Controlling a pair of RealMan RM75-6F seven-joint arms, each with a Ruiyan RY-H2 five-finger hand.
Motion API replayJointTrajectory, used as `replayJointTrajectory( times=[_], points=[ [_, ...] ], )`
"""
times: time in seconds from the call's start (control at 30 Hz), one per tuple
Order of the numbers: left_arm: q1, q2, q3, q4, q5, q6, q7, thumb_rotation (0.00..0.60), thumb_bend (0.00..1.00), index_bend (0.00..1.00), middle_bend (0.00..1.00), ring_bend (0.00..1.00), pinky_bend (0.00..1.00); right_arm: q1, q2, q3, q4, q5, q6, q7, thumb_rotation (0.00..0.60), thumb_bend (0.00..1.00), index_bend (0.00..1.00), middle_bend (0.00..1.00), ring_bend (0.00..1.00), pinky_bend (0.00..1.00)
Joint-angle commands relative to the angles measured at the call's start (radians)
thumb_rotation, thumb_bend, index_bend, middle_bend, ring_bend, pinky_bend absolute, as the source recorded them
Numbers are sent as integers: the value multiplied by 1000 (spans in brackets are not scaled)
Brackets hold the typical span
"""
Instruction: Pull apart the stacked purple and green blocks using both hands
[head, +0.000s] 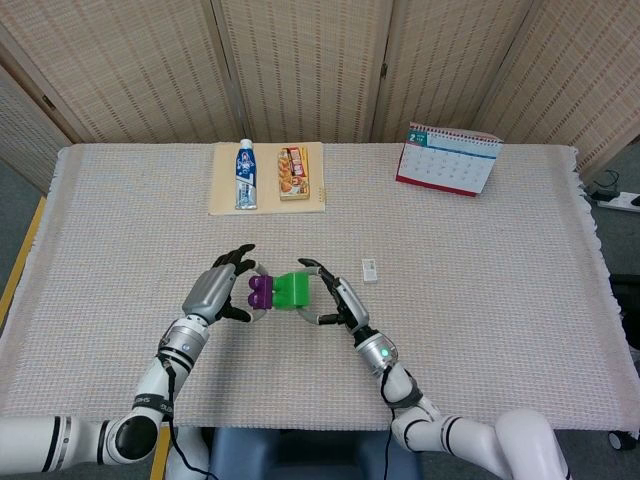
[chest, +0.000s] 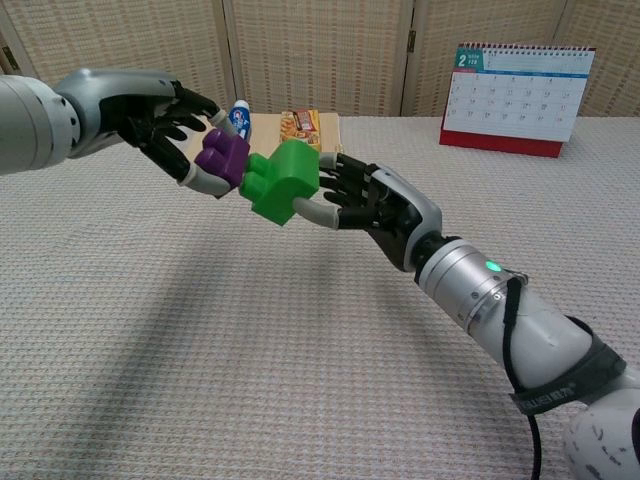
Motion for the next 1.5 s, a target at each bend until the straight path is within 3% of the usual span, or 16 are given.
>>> replayJointTrajectory(
  times=[0.03, 0.2, 0.37, 0.83, 1.23, 1.5],
  points=[
    [5, 15, -5, 1, 6, -7, -10, 600, 366, 625, 89, 0, 73, -25, 21, -17, -18, 0, 12, -14, 600, 346, 753, 171, 100, 0],
    [12, 30, -5, 6, 17, -11, -22, 600, 366, 625, 89, 0, 73, -47, 54, -33, -52, -22, 47, -46, 600, 346, 764, 172, 100, 0],
    [24, 46, 20, 27, 36, -18, -20, 600, 366, 625, 88, 0, 73, -70, 119, -47, -131, -39, 79, -156, 600, 346, 764, 172, 100, 0],
    [61, 46, 85, 130, 107, -43, -27, 600, 366, 625, 89, 0, 70, -136, 392, -52, -471, 61, 53, -783, 600, 346, 764, 176, 99, 0],
    [87, 2, 152, 216, 147, -96, -24, 600, 365, 623, 89, 0, 69, -178, 510, -87, -539, 179, 13, -1168, 600, 345, 764, 179, 87, 0],
    [95, -61, 176, 287, 168, -151, -51, 600, 365, 574, 88, 0, 66, -194, 529, -103, -552, 241, -25, -1253, 600, 346, 764, 178, 80, 0]
  ],
)
